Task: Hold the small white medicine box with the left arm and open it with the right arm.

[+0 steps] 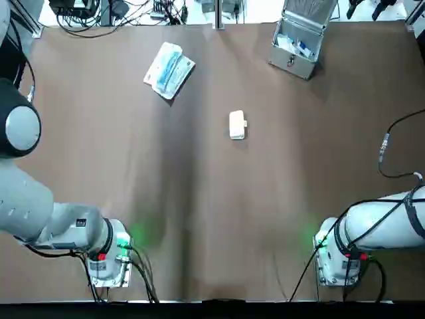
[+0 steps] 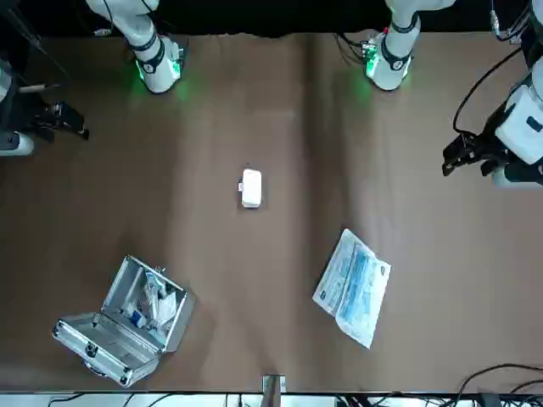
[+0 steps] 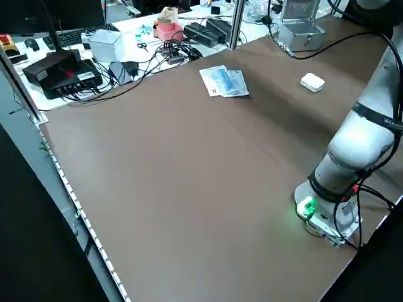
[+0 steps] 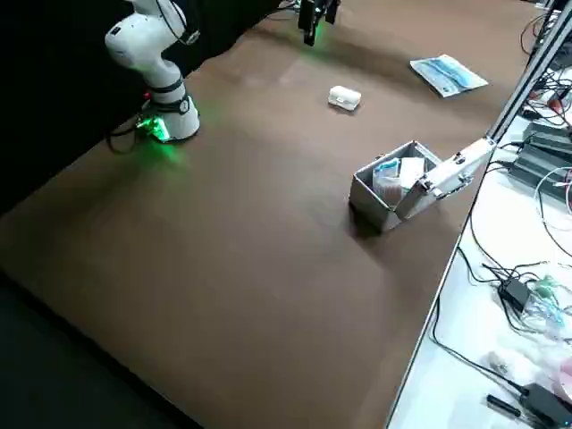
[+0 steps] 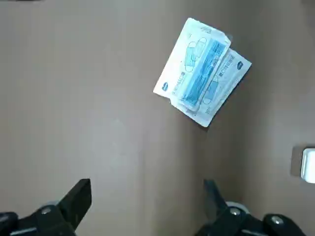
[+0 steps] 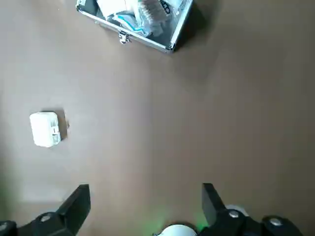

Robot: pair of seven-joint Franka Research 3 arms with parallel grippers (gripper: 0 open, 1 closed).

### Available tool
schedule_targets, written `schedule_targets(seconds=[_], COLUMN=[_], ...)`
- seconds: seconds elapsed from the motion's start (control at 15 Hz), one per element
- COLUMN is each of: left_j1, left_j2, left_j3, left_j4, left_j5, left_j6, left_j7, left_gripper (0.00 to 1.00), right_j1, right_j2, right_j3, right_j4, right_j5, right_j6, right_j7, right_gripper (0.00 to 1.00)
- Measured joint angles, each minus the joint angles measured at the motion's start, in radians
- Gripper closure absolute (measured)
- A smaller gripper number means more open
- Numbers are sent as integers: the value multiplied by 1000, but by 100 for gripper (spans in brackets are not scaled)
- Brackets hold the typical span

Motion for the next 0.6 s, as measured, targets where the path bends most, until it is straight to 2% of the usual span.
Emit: schedule_targets(seconds=[0.6], left_j1=[-8], left_j2=[10], left_j3=[-3], left_j4=[-7], left_j5=[0], left_j6=[0], left_j7=[0], left_gripper=[0], right_j1=[-1], right_j2=[-11], right_j3=[-2], right_j4=[25], right_j5=[-4], right_j6=[51], right_j7=[0], right_gripper=[0])
